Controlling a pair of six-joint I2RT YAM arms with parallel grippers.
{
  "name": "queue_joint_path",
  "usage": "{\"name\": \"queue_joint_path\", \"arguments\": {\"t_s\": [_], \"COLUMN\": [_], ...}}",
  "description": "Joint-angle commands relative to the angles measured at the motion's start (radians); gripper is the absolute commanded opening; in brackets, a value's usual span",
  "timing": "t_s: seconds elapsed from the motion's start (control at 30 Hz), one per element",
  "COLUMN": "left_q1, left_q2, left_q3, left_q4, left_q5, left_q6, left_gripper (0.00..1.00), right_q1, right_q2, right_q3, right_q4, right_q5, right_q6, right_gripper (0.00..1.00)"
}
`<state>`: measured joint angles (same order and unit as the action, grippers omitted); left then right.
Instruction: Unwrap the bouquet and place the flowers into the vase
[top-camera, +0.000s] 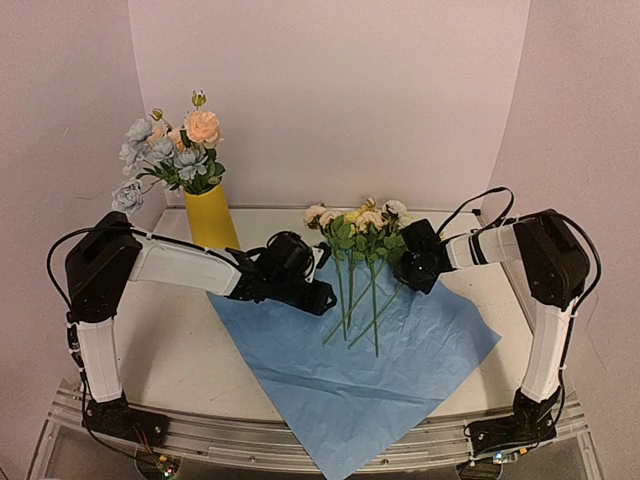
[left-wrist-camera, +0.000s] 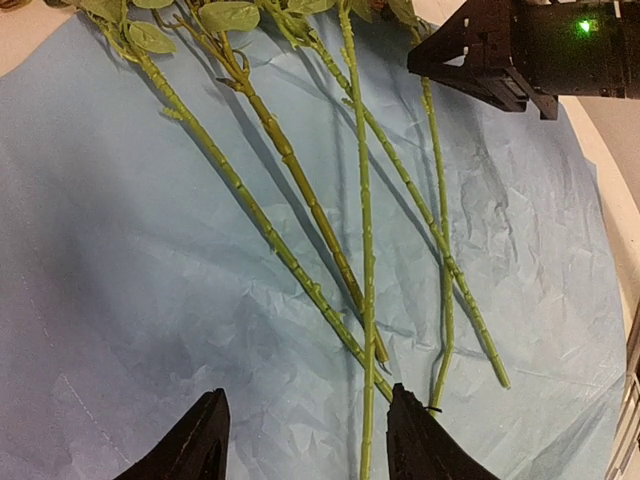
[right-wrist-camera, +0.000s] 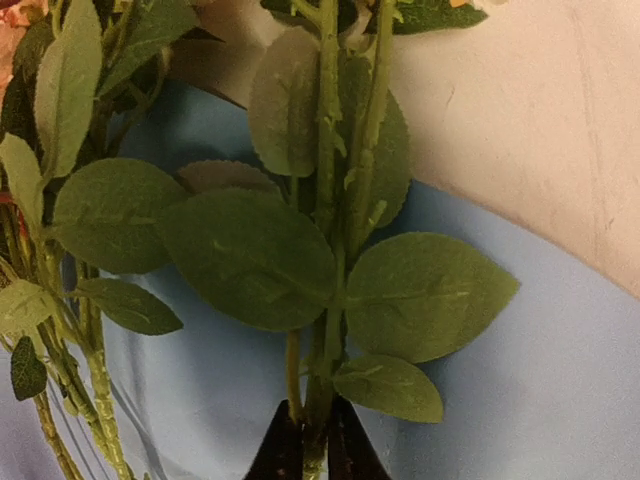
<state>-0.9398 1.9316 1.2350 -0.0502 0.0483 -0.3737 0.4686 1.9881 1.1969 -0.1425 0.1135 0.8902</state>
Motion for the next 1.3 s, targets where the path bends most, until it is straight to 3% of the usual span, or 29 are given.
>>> {"name": "queue_joint_path", "arguments": {"t_s": [0.0,0.3,0.47,0.57,0.63,0.67,0.7,0.77,0.83,1.03,1.17,1.27], "left_q1": [-0.002,-0.008,-0.044,-0.051,-0.051,-0.051,-0.051,-0.052,-0.051,-0.043,-0.040,-0.040], "left_q2": [-0.079,-0.028,0.087,0.179,0.264,0.302,0.334,0.396,0.429,0.529,0.615,0.604], "left_q3": [-0.009,0.068,0.243,0.390,0.495,0.522,0.568,0.631,0.661,0.741,0.843,0.822], "left_q4": [0.030,0.032,0.028,0.011,-0.017,-0.017,-0.017,-0.014,-0.014,-0.026,-0.156,-0.207], "left_q5": [-0.014,0.053,0.065,0.065,0.089,0.117,0.144,0.164,0.145,0.119,0.051,-0.013], "left_q6": [0.003,0.008,-0.019,-0.146,-0.229,-0.251,-0.274,-0.299,-0.310,-0.348,-0.351,-0.342], "left_gripper": [0.55,0.59,0.67,0.68,0.62,0.52,0.34,0.09,0.00,0.00,0.00,0.00], "right_q1": [-0.024,-0.024,0.014,0.031,0.041,0.041,0.043,0.049,0.052,0.068,0.083,0.087], "right_q2": [-0.062,-0.182,-0.181,-0.177,-0.186,-0.191,-0.193,-0.196,-0.201,-0.214,-0.234,-0.245], "right_q3": [-0.013,-0.114,-0.120,-0.116,-0.121,-0.123,-0.124,-0.125,-0.128,-0.146,-0.153,-0.138], "right_q4": [0.030,0.028,0.029,0.029,0.030,0.033,0.037,0.040,0.041,0.050,0.033,-0.037], "right_q5": [0.071,0.162,0.171,0.170,0.182,0.182,0.181,0.178,0.178,0.183,0.219,0.282], "right_q6": [0.083,0.165,0.172,0.178,0.188,0.191,0.191,0.195,0.201,0.226,0.256,0.284], "right_gripper": [0.00,0.00,0.00,0.00,0.00,0.00,0.00,0.00,0.00,0.00,0.00,0.00]}}
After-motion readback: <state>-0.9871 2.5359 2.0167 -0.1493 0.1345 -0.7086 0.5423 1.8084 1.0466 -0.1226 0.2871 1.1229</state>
